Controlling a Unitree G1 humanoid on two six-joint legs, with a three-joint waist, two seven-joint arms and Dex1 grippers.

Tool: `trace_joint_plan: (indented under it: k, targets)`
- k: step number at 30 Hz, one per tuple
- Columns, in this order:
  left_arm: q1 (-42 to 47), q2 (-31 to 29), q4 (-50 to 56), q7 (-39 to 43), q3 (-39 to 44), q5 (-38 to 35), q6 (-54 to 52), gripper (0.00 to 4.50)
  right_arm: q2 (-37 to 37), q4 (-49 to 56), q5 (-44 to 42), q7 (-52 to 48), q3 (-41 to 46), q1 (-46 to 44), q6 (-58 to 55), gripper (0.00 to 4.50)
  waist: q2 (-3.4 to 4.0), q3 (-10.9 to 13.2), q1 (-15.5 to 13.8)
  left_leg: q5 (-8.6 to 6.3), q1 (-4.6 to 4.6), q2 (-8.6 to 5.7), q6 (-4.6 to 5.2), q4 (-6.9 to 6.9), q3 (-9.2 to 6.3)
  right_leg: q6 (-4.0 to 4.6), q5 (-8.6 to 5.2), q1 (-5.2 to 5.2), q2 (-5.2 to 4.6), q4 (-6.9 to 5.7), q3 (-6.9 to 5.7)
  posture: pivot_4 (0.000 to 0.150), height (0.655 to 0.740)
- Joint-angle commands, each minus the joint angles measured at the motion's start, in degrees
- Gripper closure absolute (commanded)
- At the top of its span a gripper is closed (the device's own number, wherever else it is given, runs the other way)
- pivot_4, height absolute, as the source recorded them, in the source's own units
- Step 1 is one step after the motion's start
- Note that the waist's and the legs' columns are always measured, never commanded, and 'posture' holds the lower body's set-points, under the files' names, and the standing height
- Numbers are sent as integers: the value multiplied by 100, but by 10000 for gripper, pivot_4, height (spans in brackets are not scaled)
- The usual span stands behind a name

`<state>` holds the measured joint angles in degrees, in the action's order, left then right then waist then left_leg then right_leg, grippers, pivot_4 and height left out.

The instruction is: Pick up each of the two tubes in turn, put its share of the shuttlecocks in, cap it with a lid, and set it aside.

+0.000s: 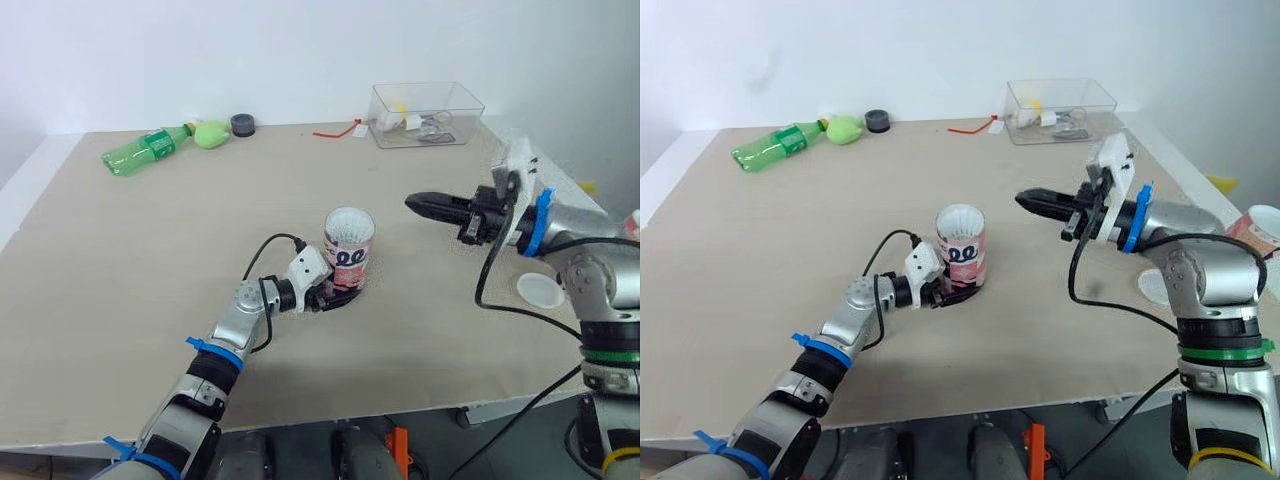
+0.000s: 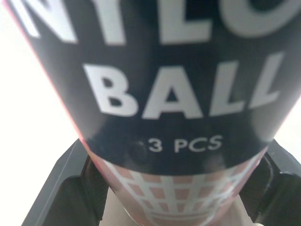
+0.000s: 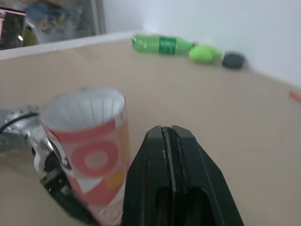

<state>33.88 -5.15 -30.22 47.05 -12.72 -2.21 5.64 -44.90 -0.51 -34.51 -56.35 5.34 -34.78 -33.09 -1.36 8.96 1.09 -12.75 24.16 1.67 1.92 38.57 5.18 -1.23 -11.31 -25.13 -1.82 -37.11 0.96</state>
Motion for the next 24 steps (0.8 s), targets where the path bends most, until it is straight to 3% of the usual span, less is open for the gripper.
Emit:
trace_joint_plan:
  k: [1, 4, 13, 14, 24]
  targets:
    - [-90, 29, -49, -110, -59, 63, 114, 14919, -5, 208, -36, 482, 355, 185, -384, 44677, 0, 0, 0, 1, 0, -1, 2, 0, 3, -5, 3, -1, -2, 2, 3, 1500, 7400]
    - [-115, 18, -33, -92, -86, 52, 174, 14919, 76, 152, -180, 983, 642, 263, -845, 44677, 1, 0, -1, 6, 0, -2, 6, 1, 6, -11, 7, -1, -2, 4, 6, 1500, 7400]
    - [-79, -20, 68, 277, -81, -169, 174, 14919, -156, 359, -168, 2018, 1097, 758, -2416, 2528, -1, -2, -2, 8, 4, -3, 9, -3, 4, -8, 5, -4, -2, 5, 5, 1500, 7400]
    - [-96, -44, 143, 444, -118, -224, 147, 14919, -323, 349, -60, 1928, 998, 866, -2413, 515, -1, -2, -2, 8, 4, -3, 9, -3, 5, -12, 3, -4, -2, 5, 5, 1500, 7400]
    - [-50, -330, 330, 1424, -498, -222, 267, 14919, -1958, -767, 1254, 487, 22, 1245, -1089, 515, 0, -2, 6, 7, 6, -6, 10, -7, 6, -21, -5, -6, 0, 12, 6, 1500, 7400]
